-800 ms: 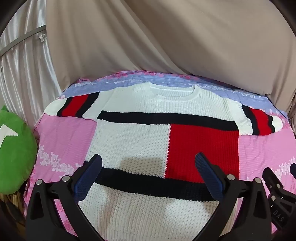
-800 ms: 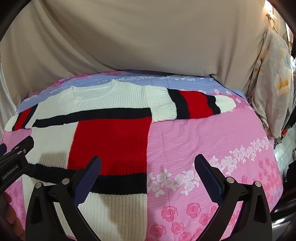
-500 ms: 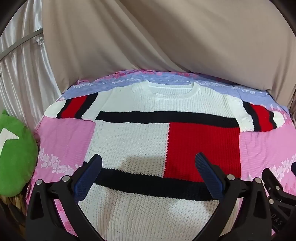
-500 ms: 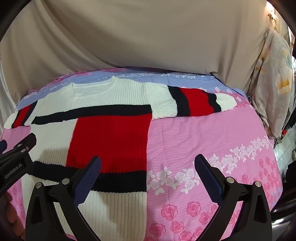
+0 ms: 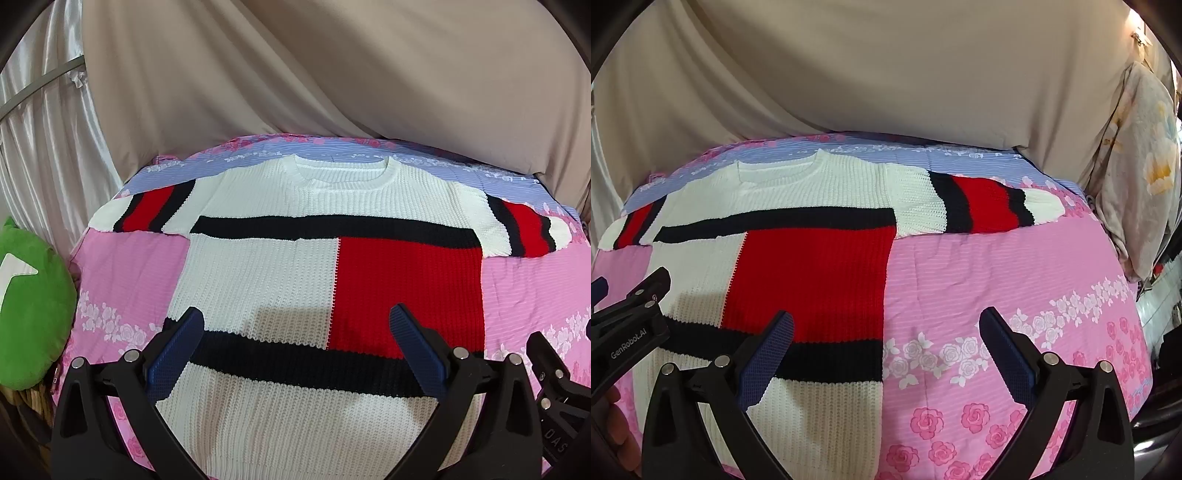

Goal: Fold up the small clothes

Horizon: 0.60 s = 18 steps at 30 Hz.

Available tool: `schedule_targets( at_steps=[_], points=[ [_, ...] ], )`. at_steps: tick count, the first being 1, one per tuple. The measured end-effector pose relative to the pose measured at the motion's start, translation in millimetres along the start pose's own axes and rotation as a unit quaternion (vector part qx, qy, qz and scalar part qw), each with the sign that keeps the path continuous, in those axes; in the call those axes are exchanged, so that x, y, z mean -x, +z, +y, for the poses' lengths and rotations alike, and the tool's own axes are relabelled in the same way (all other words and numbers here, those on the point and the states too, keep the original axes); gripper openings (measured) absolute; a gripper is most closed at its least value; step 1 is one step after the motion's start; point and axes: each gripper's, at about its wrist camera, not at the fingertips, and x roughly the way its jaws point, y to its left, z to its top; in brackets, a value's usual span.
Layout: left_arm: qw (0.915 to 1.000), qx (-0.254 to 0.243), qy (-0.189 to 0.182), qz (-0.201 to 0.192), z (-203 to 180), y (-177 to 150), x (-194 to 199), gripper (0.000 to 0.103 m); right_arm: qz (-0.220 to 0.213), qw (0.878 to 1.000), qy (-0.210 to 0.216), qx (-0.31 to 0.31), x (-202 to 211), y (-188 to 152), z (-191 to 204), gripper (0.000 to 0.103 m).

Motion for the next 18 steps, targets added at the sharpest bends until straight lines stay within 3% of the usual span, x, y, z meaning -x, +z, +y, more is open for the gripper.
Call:
schedule_targets(
  at_steps=[18],
  points=[
    [1.0,0.0,-0.004,0.005,2.4,-1.5,-0.6,0.098,-0.002,1.0,-0.002,0.001,1.4,-2.5,3.0,0.098]
  ],
)
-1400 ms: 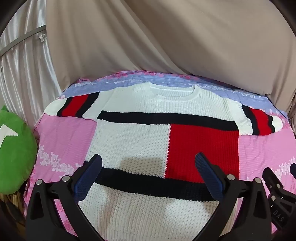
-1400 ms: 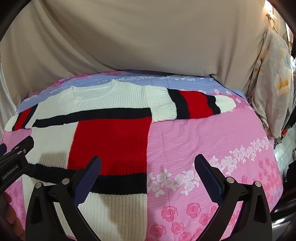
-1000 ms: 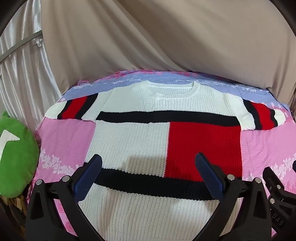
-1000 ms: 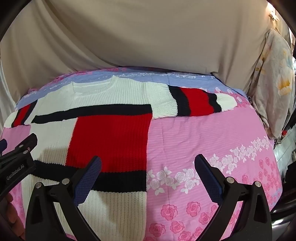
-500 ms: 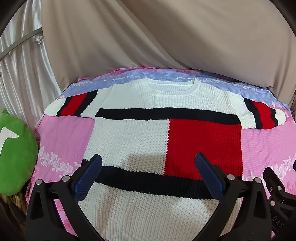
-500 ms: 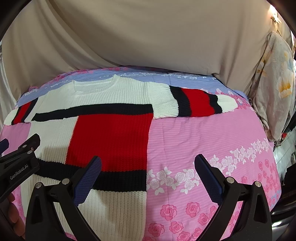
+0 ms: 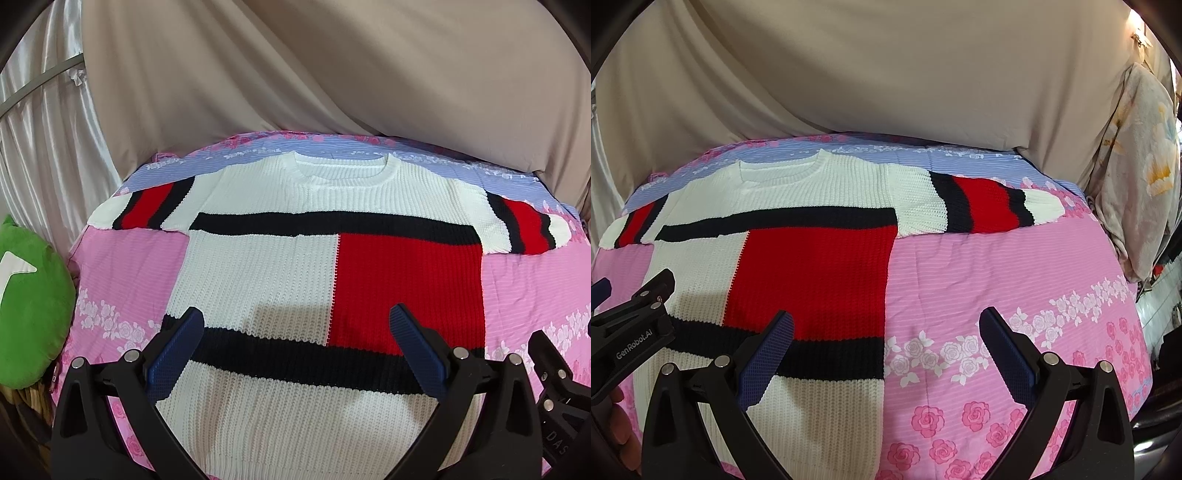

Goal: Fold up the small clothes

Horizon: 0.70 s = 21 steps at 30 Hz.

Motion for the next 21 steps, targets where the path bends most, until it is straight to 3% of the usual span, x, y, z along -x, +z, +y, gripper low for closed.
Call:
schedule_targets(
  at_steps=[21],
  points=[
    [1.0,-0.001,0.004,0.002,-2.4,-2.6,-0.1,0.098,-0.003,1.0,0.003,0.005,2.9,2.8,3.2,0.098]
  ],
)
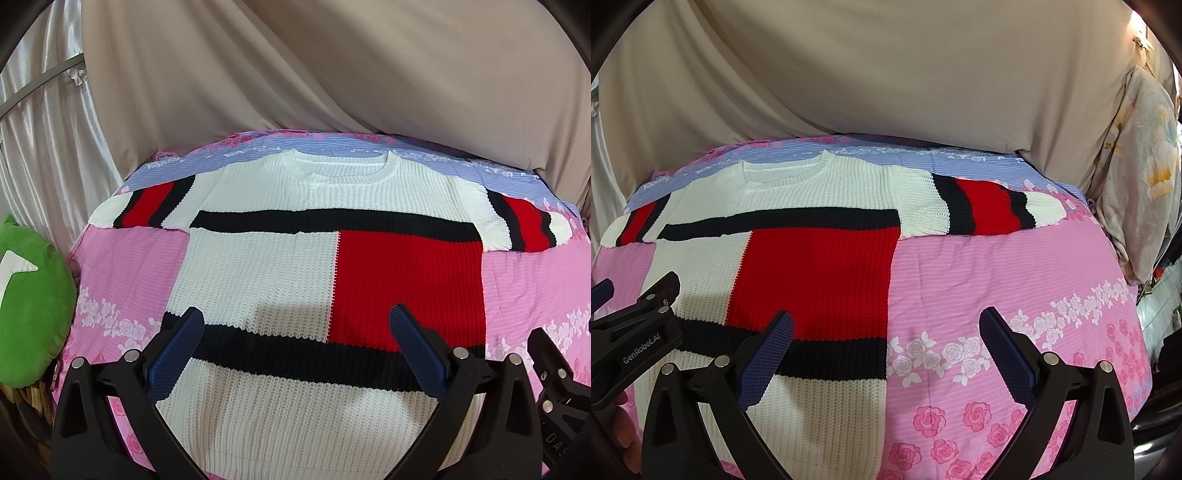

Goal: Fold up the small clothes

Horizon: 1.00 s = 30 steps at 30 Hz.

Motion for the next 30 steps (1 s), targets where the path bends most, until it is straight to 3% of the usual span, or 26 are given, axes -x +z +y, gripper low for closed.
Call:
schedule_targets(
  at_steps=[30],
  points=[
    [1.0,-0.002,0.003,0.005,-0.3,3.2,-5.1,0.098,-0.002,1.0,0.003,0.006,-4.0,-0.7,5.4,0.098]
  ],
)
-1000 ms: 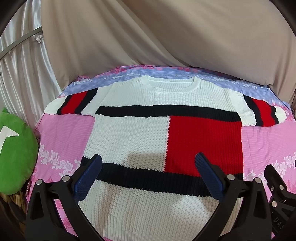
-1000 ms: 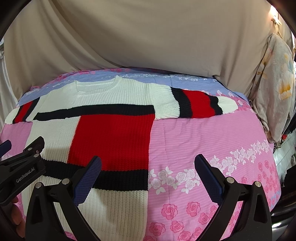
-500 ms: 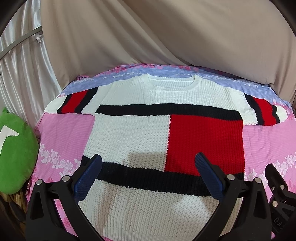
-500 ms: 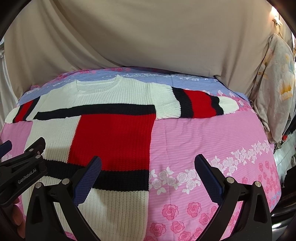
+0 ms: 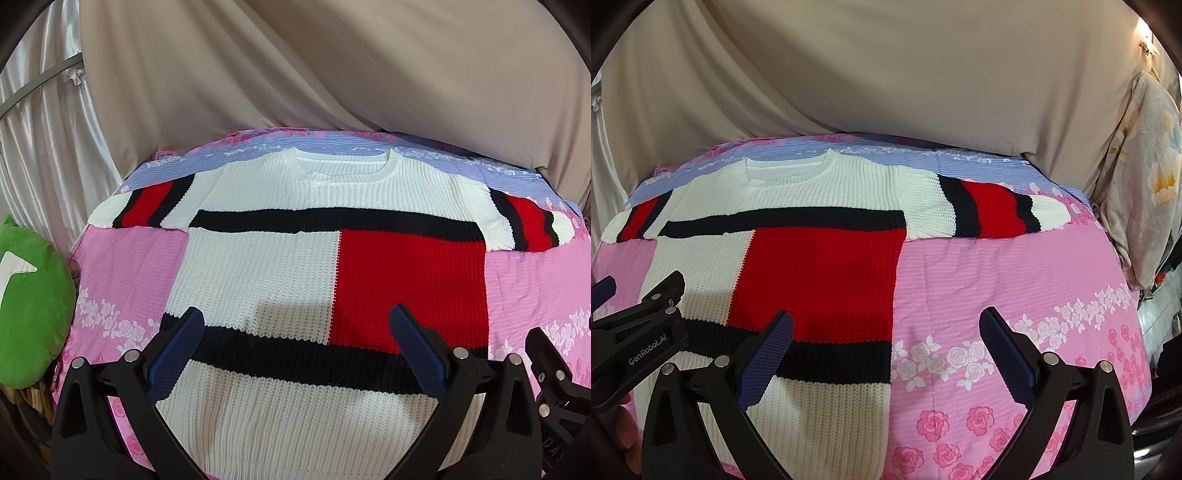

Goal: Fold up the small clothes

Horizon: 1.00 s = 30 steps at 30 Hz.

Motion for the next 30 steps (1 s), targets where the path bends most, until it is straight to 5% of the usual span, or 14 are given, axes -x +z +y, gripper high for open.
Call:
schedule_targets(
  at_steps=[16,19,24,30],
  points=[
    [1.0,-0.001,0.003,0.003,-2,2,-8,0.098,0.003,1.0,0.003,-0.001,-5,1,1,0.098],
    [0.9997,0.017,-0.008,0.012,5,7,-13,0.098,0.016,0.999,0.033,-0.026,-21,6,-13,0.098],
    [0.9961,0.083,-0.024,0.019,37,20,-19,0.098,0.033,0.991,0.044,-0.119,-72,29,-95,0.098],
    [0.9919,0.126,0.007,0.014,73,29,-22,0.098,0.065,0.962,0.03,-0.264,-166,69,-240,0.097]
  ],
)
